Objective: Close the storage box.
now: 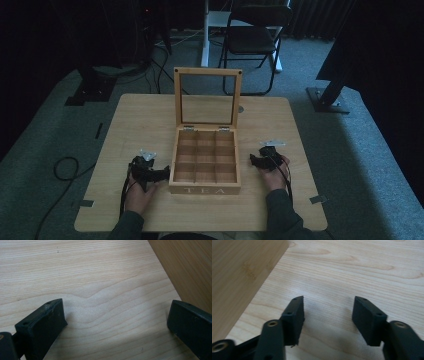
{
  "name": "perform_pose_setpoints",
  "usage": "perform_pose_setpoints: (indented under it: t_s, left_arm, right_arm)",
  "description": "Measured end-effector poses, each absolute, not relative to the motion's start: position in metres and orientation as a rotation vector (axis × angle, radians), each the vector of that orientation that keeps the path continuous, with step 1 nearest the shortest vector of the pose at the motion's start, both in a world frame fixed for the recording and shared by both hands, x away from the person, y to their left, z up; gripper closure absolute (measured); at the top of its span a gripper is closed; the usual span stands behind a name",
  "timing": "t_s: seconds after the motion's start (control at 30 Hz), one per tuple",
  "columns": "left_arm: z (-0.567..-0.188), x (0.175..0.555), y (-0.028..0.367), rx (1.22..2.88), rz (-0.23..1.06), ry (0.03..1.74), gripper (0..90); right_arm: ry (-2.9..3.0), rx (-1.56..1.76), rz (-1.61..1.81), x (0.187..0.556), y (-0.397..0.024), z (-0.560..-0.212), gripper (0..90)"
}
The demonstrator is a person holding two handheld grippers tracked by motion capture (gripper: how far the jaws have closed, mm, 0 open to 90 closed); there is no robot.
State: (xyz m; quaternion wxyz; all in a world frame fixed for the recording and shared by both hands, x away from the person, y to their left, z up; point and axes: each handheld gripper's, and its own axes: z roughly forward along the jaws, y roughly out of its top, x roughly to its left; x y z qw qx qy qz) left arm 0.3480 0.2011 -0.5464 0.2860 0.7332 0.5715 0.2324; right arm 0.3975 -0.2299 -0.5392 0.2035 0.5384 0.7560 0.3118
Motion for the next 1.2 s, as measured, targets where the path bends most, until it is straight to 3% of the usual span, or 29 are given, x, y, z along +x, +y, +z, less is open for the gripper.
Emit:
perform_pose_setpoints:
  t_s: [0.47,1.2]
  left_arm:
    - [-0.546,0.348,0.201,1.959,0.621,1.528,1.6]
    - [-0.547,0.348,0.201,1.957,0.622,1.526,1.6]
  right_arm:
    - [2.096,1.497,0.899,0.390,-0.232,-0.520,51.1]
    - [2.094,1.353,0.970,0.400,-0.205,-0.463,49.0]
